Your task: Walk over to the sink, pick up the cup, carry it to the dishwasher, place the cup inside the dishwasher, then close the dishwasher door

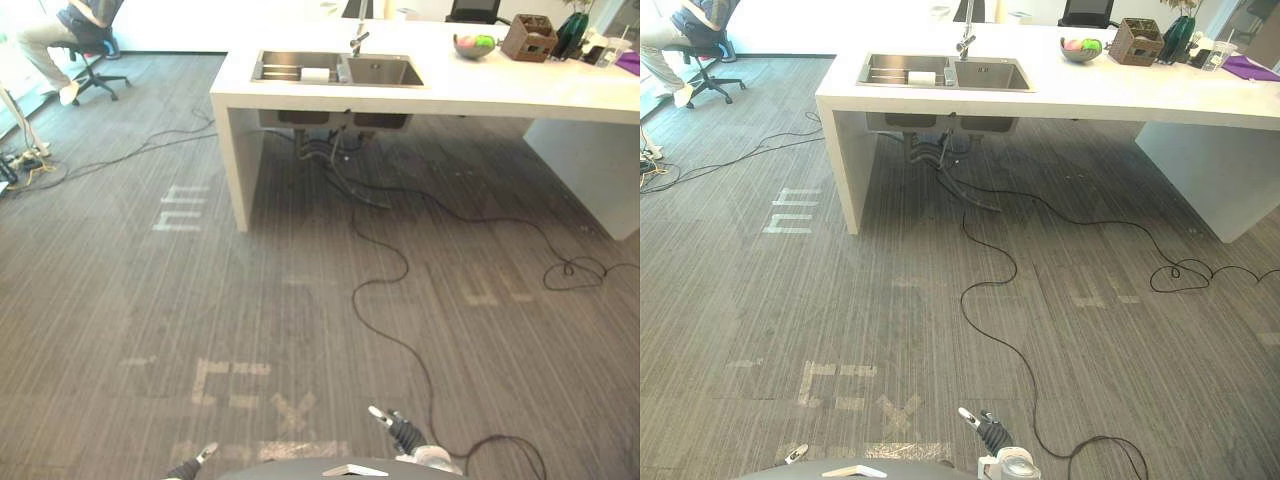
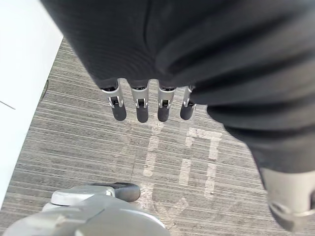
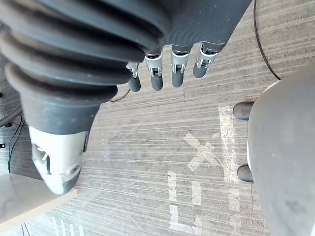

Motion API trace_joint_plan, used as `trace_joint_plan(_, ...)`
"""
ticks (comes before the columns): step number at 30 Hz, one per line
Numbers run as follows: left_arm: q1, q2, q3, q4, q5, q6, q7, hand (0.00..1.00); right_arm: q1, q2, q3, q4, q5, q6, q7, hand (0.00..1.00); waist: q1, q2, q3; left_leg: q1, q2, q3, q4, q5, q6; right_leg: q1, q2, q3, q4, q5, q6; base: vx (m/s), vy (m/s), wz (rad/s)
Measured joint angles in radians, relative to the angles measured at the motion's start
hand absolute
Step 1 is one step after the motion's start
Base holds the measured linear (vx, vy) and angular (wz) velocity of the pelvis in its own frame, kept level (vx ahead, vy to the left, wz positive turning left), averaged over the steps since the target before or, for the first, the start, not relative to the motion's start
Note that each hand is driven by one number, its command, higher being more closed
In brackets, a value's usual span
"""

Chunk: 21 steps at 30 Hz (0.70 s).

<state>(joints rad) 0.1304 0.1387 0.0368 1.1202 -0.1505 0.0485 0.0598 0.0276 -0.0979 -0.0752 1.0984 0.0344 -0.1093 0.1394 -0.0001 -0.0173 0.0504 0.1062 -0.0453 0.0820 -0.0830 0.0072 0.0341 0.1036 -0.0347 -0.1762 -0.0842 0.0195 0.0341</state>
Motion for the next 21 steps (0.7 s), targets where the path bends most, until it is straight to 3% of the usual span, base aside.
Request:
trace_joint_plan(3, 0.003, 0.001, 0.0, 0.0, 0.008, -0.031, 0.002, 0.0, 0.001, -0.001, 0.024, 0.0, 0.035, 0.009, 0.058, 0.0, -0.001, -0.006, 0.002, 0.0, -0.002, 0.0, -0.001, 0.0, 0.0, 0.0, -0.002, -0.001, 0.0, -0.002, 0.003, -0.04, 0.0, 0.01)
trace_joint_plan(10, 0.007, 0.0, 0.002, 0.001, 0.008, -0.051, -0.001, 0.0, 0.005, 0.009, 0.033, 0.001, 0.087, 0.069, 0.142, 0.0, -0.001, -0.007, 0.002, 0.001, -0.003, -0.002, -0.001, 0.002, 0.003, 0.002, -0.003, -0.003, 0.001, -0.002, 0.002, 0.0, 0.0, 0.0)
trace_joint_plan(21, 0.01, -0.001, 0.009, 0.001, 0.027, -0.066, 0.001, 0.0, -0.013, 0.01, 0.033, 0.017, 0.081, 0.118, 0.181, 0.0, -0.003, -0.01, 0.001, 0.003, -0.003, -0.001, -0.001, 0.002, 0.003, 0.004, -0.004, -0.005, -0.001, -0.002, 0.002, -0.02, -0.008, 0.0)
